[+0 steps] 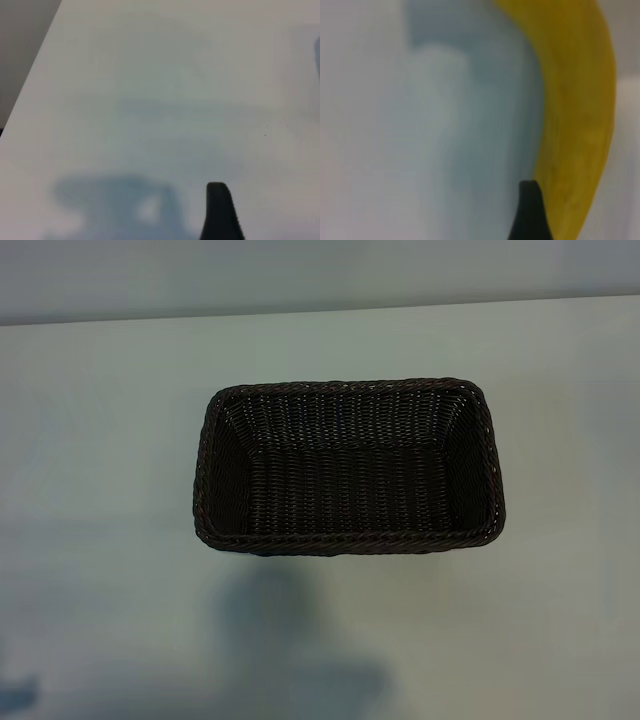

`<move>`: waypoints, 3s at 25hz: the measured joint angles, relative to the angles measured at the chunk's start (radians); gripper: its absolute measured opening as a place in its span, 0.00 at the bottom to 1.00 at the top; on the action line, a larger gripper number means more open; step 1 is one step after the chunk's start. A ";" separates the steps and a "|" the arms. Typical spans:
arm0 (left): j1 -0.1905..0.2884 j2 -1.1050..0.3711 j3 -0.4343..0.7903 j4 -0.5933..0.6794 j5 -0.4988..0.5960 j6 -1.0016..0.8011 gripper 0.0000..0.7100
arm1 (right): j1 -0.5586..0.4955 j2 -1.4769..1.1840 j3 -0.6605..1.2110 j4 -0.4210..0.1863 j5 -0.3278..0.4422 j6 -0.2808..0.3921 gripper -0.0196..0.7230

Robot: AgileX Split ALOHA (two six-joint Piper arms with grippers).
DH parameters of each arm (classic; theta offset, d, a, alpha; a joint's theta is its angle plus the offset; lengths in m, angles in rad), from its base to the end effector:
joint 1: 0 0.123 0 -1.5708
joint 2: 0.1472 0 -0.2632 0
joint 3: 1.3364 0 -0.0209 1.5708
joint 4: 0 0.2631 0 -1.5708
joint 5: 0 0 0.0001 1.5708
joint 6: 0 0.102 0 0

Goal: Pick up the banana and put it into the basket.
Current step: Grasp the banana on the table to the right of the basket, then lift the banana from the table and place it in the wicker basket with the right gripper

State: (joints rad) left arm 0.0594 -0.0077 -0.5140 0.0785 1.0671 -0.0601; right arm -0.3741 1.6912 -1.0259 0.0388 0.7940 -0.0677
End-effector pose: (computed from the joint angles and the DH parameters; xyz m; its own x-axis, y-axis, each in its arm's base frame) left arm 0.0340 0.0090 0.2822 -0.4376 -0.0482 -0.8979 -0.1305 0.9914 0.0104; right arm 0.3002 -0.1148 0.1506 -0.9263 0.3202 -0.1987 0.3230 0.9462 0.0191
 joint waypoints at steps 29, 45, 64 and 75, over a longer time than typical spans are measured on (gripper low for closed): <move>0.000 0.000 0.000 0.000 0.000 0.000 0.70 | 0.000 0.202 -0.059 -0.007 0.018 -0.018 0.76; 0.000 0.000 0.000 0.000 0.000 -0.002 0.70 | 0.000 0.203 -0.059 -0.007 0.014 -0.018 0.60; 0.000 0.000 0.000 0.000 0.000 -0.002 0.70 | 0.009 0.058 -0.235 0.053 0.276 -0.019 0.57; 0.000 0.000 0.000 0.000 0.000 -0.002 0.70 | 0.276 0.051 -0.317 0.053 0.357 0.009 0.57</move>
State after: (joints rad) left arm 0.0594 -0.0077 -0.5140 0.0785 1.0671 -0.0617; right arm -0.0977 1.7425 -1.3428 0.0921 1.1507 -0.0588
